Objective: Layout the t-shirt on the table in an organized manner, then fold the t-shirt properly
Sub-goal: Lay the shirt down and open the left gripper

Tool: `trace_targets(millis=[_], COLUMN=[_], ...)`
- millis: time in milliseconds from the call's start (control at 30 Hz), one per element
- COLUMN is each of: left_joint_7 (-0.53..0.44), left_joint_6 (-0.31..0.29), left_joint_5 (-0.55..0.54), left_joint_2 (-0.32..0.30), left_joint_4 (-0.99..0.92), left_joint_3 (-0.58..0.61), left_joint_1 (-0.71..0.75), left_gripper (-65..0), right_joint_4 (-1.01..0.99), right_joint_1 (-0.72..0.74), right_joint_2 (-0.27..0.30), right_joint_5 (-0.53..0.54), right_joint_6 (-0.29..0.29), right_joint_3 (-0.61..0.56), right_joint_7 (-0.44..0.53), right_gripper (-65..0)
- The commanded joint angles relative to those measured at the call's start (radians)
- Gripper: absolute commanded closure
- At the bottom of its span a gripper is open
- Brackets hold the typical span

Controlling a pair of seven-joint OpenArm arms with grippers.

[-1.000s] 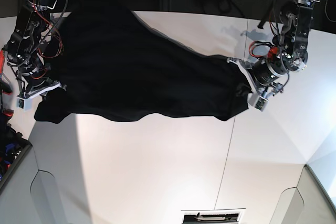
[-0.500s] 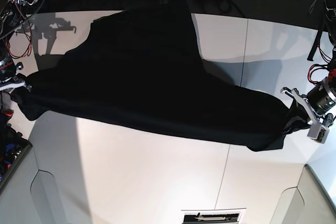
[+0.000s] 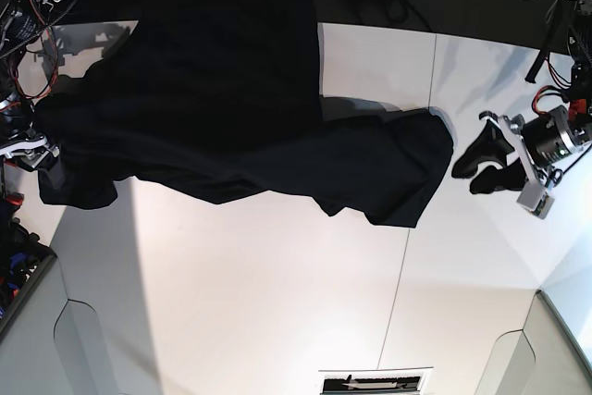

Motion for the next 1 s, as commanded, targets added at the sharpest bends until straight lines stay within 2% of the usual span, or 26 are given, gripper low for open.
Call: trace_targets(millis=[0, 100, 167, 233, 300, 367, 400, 467, 567, 633, 700, 833, 967], left_joint_7=[-0.018, -0.019, -0.027, -0.08, -0.128, -0.159, -0.171, -0.183, -0.185, -0.193, -0.204, -0.198, -0.19], left_joint_6=[-0.015, -0.015, -0.015, -0.015, 0.001, 0.068, 0.083, 0.097, 0.097, 0.113, 0.136, 0.141, 0.141], left_joint_5=[-0.051, -0.097, -0.076, -0.016, 0.078, 0.172, 0.205, 0.262, 0.325, 0.348, 0.357, 0.359, 0.358], left_joint_2=[-0.018, -0.001, 0.03, 0.066, 0.097, 0.114, 0.116, 0.115, 0.116, 0.115, 0.115, 0.114, 0.114], left_joint_4=[0.015, 0.031, 0.036, 0.036, 0.035, 0.022, 0.01, -0.024, -0.088, -0.14, -0.187, -0.225, -0.224], left_joint_3=[-0.009, -0.009, -0.009, -0.009, -0.003, 0.018, 0.034, 0.081, 0.167, 0.222, 0.26, 0.269, 0.269], left_joint_1=[-0.001, 0.029, 0.024, 0.011, -0.016, -0.053, -0.071, -0.102, -0.149, -0.177, -0.193, -0.184, -0.175], left_gripper=[-32.2, -32.2, -32.1, -32.1, -32.1, -32.1, -32.1, -32.1, -32.1, -32.1, -32.1, -32.1, -32.1], right_joint_4=[0.031, 0.043, 0.043, 0.042, 0.042, 0.042, 0.042, 0.039, 0.003, -0.056, -0.134, -0.263, -0.286], right_joint_1=[0.019, 0.025, 0.024, 0.025, 0.031, 0.047, 0.056, 0.079, 0.112, 0.145, 0.183, 0.219, 0.204], right_joint_2=[0.005, -0.029, -0.051, -0.072, -0.095, -0.121, -0.135, -0.164, -0.198, -0.207, -0.206, -0.206, -0.206], right_joint_5=[0.028, 0.064, 0.059, 0.037, -0.015, -0.077, -0.109, -0.193, -0.349, -0.441, -0.479, -0.507, -0.517], right_joint_6=[0.027, 0.06, 0.06, 0.06, 0.059, 0.058, 0.058, 0.044, -0.015, -0.05, -0.076, -0.076, -0.076], right_joint_3=[0.004, -0.012, -0.044, -0.089, -0.155, -0.232, -0.271, -0.352, -0.453, -0.505, -0.555, -0.648, -0.731], right_joint_7=[0.023, 0.023, 0.026, 0.034, 0.076, 0.103, 0.106, 0.126, 0.195, 0.221, 0.236, 0.236, 0.232], right_gripper=[-42.4, -42.4, -42.4, -42.4, -42.4, -42.4, -42.4, -42.4, -42.4, -42.4, -42.4, -42.4, -42.4])
